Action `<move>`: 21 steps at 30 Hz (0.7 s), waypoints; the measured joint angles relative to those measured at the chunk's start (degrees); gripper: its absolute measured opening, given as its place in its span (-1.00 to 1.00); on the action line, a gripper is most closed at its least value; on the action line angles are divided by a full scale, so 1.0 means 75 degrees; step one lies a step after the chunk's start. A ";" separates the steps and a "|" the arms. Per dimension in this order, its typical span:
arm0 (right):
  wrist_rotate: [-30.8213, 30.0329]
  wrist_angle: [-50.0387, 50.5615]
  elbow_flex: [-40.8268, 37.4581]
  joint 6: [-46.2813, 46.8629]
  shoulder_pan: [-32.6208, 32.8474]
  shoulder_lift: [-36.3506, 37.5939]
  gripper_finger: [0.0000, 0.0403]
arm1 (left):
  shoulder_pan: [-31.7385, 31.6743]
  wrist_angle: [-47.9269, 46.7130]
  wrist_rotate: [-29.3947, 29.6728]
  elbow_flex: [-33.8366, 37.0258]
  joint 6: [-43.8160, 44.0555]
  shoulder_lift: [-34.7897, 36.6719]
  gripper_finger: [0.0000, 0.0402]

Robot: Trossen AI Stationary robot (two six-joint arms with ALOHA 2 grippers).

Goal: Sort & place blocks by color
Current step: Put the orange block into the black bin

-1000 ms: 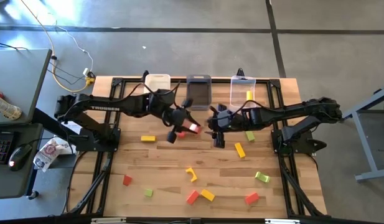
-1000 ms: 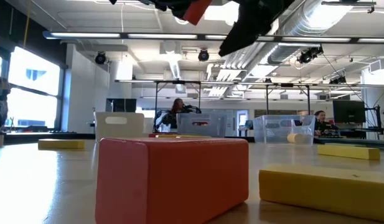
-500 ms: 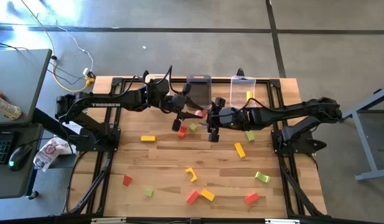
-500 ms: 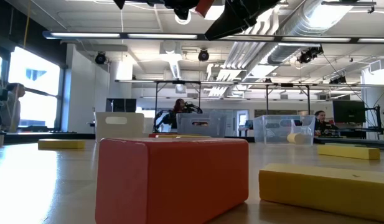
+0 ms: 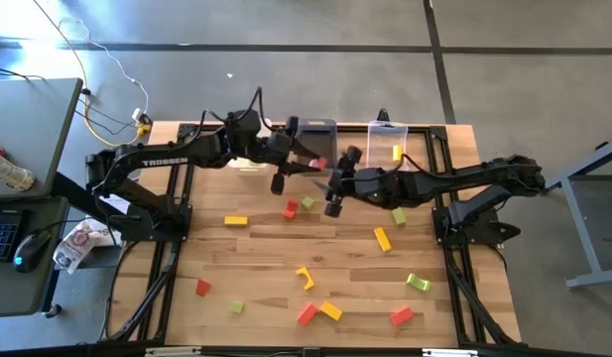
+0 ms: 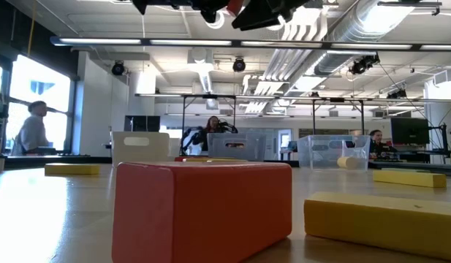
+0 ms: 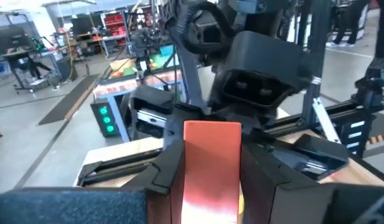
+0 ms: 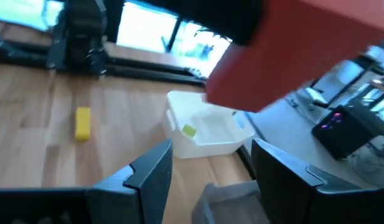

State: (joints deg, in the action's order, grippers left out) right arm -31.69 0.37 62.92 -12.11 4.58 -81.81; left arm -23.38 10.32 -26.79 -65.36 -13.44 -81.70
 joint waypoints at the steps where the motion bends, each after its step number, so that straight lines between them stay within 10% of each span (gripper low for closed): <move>1: -0.0077 -0.0090 0.0000 0.0005 -0.0008 0.0001 0.01 | -0.0029 0.0031 -0.0135 0.0000 0.0002 0.0030 -0.54; 21: 0.0173 -0.1899 0.0000 -0.0854 -0.0003 0.0001 0.01 | -0.0102 0.0234 -0.0220 0.0000 0.0169 0.0129 -0.54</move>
State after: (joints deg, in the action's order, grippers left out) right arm -30.39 -13.87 62.92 -18.52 4.56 -81.80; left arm -24.14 12.07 -28.43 -65.36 -12.17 -80.74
